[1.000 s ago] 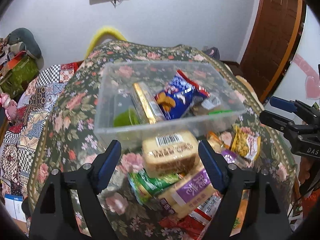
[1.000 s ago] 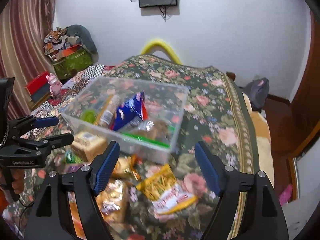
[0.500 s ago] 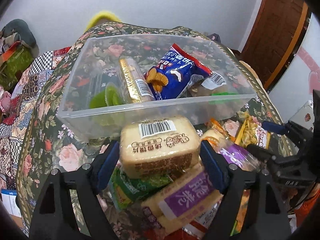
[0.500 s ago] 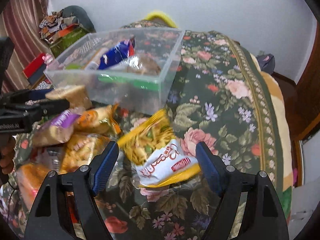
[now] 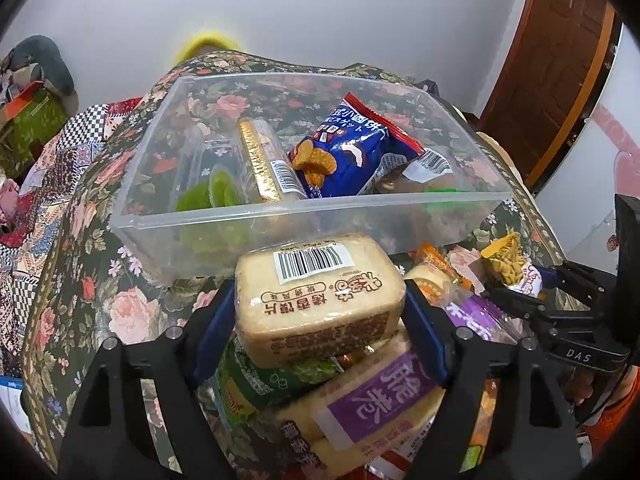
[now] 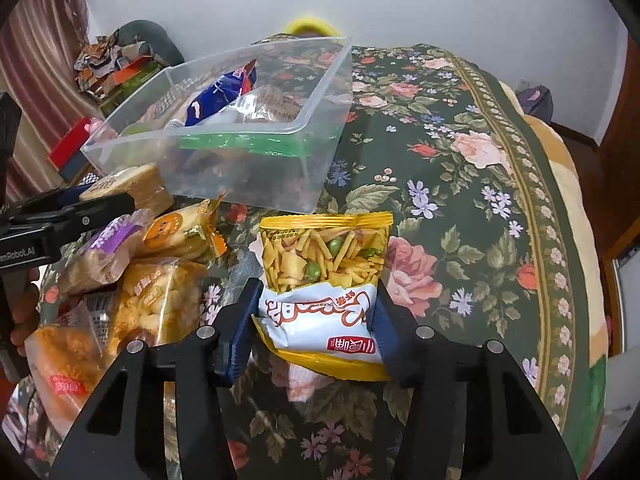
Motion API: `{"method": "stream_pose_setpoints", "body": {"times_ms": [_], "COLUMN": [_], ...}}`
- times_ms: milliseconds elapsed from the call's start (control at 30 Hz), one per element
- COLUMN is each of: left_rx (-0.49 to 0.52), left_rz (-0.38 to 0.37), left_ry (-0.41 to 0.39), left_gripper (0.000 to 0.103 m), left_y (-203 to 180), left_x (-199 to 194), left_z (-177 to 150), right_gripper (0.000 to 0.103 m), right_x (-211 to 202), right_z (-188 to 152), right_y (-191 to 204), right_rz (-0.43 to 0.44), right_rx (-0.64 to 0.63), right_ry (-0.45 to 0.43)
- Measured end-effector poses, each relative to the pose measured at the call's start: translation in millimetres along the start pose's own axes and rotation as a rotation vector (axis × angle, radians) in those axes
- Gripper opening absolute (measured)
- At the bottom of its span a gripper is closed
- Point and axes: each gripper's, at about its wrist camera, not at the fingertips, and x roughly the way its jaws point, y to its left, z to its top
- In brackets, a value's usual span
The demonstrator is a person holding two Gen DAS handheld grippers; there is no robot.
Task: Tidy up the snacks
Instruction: 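Grasp the square bread pack with the left gripper while the right grasps the yellow chip bag, then place the bread pack into the clear box with the left gripper while the right drops the chip bag in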
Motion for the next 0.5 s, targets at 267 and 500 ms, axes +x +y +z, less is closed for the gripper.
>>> {"method": "stream_pose_setpoints", "body": {"times_ms": [267,500], "left_rx": [-0.009,-0.015], "left_rz": [-0.002,-0.003], "left_ry": [-0.042,-0.114], "left_gripper": [0.079,0.079], "left_y": [1.5,3.1], "left_x": [-29.3,-65.1], "left_z": [-4.4,4.4], "right_gripper": [0.048,0.048], "right_x": [-28.4,-53.4], "right_z": [4.4,22.7], "right_y": [7.7,17.8], "right_rz": [-0.021,-0.021], "right_rx": [-0.022,-0.037], "right_ry": [-0.066,-0.146]}}
